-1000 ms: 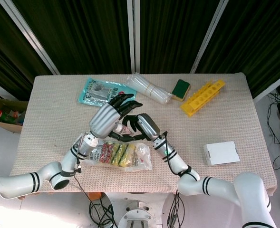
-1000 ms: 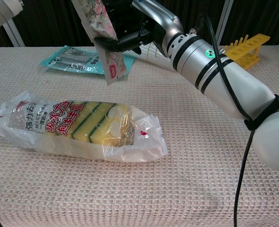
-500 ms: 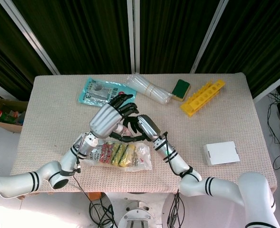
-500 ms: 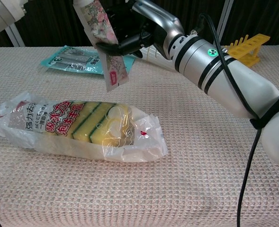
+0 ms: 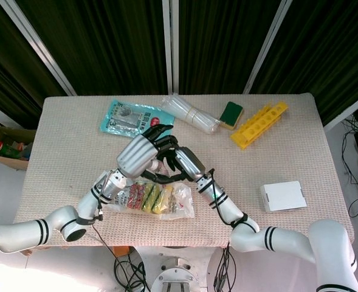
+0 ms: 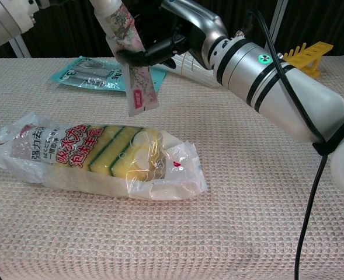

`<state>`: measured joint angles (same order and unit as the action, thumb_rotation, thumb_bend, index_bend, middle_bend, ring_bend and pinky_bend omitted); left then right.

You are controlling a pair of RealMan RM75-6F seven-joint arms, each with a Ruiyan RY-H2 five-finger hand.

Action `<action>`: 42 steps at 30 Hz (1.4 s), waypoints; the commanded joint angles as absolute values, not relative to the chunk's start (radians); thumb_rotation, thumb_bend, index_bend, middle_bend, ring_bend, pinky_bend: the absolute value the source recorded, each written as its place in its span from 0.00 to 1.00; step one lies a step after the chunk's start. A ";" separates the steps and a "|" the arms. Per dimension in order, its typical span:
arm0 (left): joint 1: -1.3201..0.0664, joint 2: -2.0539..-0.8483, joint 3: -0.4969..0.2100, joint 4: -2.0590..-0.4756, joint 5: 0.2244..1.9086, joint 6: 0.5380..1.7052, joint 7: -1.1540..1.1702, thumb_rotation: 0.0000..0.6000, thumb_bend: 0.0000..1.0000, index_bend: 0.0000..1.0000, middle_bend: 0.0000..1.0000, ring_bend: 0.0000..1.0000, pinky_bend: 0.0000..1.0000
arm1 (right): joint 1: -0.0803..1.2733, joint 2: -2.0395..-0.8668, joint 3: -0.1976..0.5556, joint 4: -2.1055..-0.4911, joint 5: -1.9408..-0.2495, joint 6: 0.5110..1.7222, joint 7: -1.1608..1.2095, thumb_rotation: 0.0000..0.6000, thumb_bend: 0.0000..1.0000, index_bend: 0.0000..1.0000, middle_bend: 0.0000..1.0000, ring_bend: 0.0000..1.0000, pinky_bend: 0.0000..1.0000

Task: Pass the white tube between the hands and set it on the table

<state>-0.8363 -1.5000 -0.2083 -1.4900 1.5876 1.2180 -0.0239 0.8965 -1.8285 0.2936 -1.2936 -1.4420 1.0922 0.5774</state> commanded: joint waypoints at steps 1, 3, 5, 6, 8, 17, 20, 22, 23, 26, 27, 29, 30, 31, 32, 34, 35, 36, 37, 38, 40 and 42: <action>-0.837 -1.501 -0.210 -1.487 1.584 1.219 -0.027 0.00 0.00 0.36 0.32 0.14 0.18 | 0.896 -1.828 0.292 -1.298 -1.444 1.093 0.574 1.00 0.48 1.00 0.87 0.78 0.91; -0.835 -1.503 -0.214 -1.484 1.581 1.225 -0.031 0.00 0.00 0.36 0.32 0.14 0.18 | 0.893 -1.828 0.288 -1.297 -1.446 1.094 0.570 1.00 0.48 1.00 0.87 0.78 0.91; -0.829 -1.507 -0.227 -1.481 1.576 1.250 -0.046 0.00 0.00 0.34 0.32 0.14 0.18 | 0.889 -1.828 0.281 -1.289 -1.447 1.095 0.562 1.00 0.48 1.00 0.87 0.78 0.91; -0.824 -1.509 -0.236 -1.481 1.571 1.265 -0.060 0.00 0.00 0.33 0.31 0.14 0.18 | 0.886 -1.827 0.276 -1.282 -1.448 1.096 0.558 1.00 0.48 1.00 0.87 0.78 0.91; -0.808 -1.508 -0.265 -1.487 1.545 1.303 -0.107 0.00 0.00 0.29 0.29 0.14 0.18 | 0.876 -1.821 0.262 -1.259 -1.452 1.101 0.543 1.00 0.48 1.00 0.87 0.78 0.91; -0.668 -1.391 -0.348 -1.517 1.360 1.390 -0.228 0.00 0.00 0.19 0.25 0.14 0.18 | 0.812 -1.701 0.207 -1.188 -1.457 1.098 0.480 1.00 0.48 1.00 0.87 0.78 0.91; -0.614 -1.345 -0.324 -1.520 1.335 1.390 -0.240 0.00 0.00 0.19 0.25 0.14 0.18 | 0.800 -1.634 0.201 -1.198 -1.431 1.063 0.395 1.00 0.48 1.00 0.87 0.78 0.91; -0.580 -1.313 -0.301 -1.526 1.315 1.375 -0.248 0.00 0.00 0.19 0.25 0.14 0.18 | 0.795 -1.585 0.199 -1.228 -1.402 1.024 0.338 1.00 0.46 1.00 0.87 0.78 0.90; -0.566 -1.301 -0.291 -1.529 1.308 1.367 -0.251 0.00 0.00 0.19 0.24 0.14 0.18 | 0.793 -1.563 0.197 -1.245 -1.387 1.002 0.314 1.00 0.42 0.99 0.86 0.75 0.86; -0.528 -1.267 -0.259 -1.535 1.290 1.342 -0.264 0.00 0.00 0.19 0.24 0.13 0.18 | 0.799 -1.490 0.184 -1.304 -1.325 0.900 0.225 1.00 0.25 0.70 0.61 0.43 0.51; -0.519 -1.261 -0.253 -1.536 1.286 1.338 -0.271 0.00 0.00 0.19 0.24 0.13 0.18 | 0.803 -1.471 0.180 -1.318 -1.304 0.870 0.193 1.00 0.16 0.47 0.39 0.23 0.30; -0.499 -1.250 -0.242 -1.537 1.283 1.332 -0.294 0.00 0.00 0.19 0.24 0.13 0.18 | 0.805 -1.445 0.183 -1.339 -1.238 0.835 0.110 1.00 0.03 0.11 0.07 0.01 0.03; -0.492 -1.247 -0.239 -1.537 1.284 1.332 -0.302 0.00 0.00 0.19 0.24 0.13 0.18 | 0.801 -1.445 0.190 -1.348 -1.219 0.844 0.090 1.00 0.00 0.01 0.00 0.00 0.00; -0.483 -1.243 -0.234 -1.536 1.289 1.333 -0.310 0.00 0.00 0.19 0.24 0.13 0.18 | 0.791 -1.449 0.199 -1.356 -1.205 0.869 0.079 1.00 0.00 0.00 0.00 0.00 0.00; -0.478 -1.239 -0.230 -1.535 1.293 1.335 -0.312 0.00 0.00 0.19 0.24 0.13 0.18 | 0.782 -1.452 0.204 -1.359 -1.202 0.889 0.075 1.00 0.00 0.00 0.00 0.00 0.00; -0.465 -1.230 -0.221 -1.538 1.304 1.340 -0.311 0.00 0.00 0.19 0.24 0.13 0.18 | 0.759 -1.449 0.211 -1.369 -1.207 0.937 0.081 1.00 0.00 0.00 0.00 0.00 0.00; -0.460 -1.226 -0.218 -1.541 1.309 1.342 -0.310 0.00 0.00 0.19 0.24 0.13 0.18 | 0.748 -1.444 0.213 -1.375 -1.212 0.956 0.087 1.00 0.00 0.00 0.00 0.00 0.00; -0.455 -1.221 -0.214 -1.544 1.315 1.345 -0.309 0.00 0.00 0.19 0.24 0.13 0.18 | 0.736 -1.436 0.213 -1.382 -1.217 0.974 0.095 1.00 0.00 0.00 0.00 0.00 0.00; -0.447 -1.215 -0.209 -1.549 1.322 1.348 -0.309 0.00 0.00 0.19 0.24 0.13 0.18 | 0.718 -1.421 0.213 -1.396 -1.224 0.998 0.106 1.00 0.00 0.00 0.00 0.00 0.00; -0.441 -1.209 -0.205 -1.553 1.327 1.351 -0.308 0.00 0.00 0.19 0.24 0.13 0.18 | 0.702 -1.407 0.210 -1.409 -1.231 1.017 0.114 1.00 0.00 0.00 0.00 0.00 0.00; -0.426 -1.196 -0.191 -1.563 1.342 1.358 -0.298 0.00 0.00 0.19 0.24 0.13 0.18 | 0.660 -1.370 0.201 -1.443 -1.249 1.068 0.126 1.00 0.00 0.00 0.00 0.00 0.00; -0.411 -1.181 -0.172 -1.574 1.360 1.366 -0.276 0.00 0.00 0.19 0.23 0.13 0.18 | 0.618 -1.334 0.186 -1.476 -1.266 1.119 0.121 1.00 0.00 0.00 0.00 0.00 0.00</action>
<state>-0.4219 -1.1919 -0.1846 -1.5658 1.3486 1.3594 -0.2898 0.6664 -1.3778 0.2002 -1.4342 -1.2412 1.0655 0.1129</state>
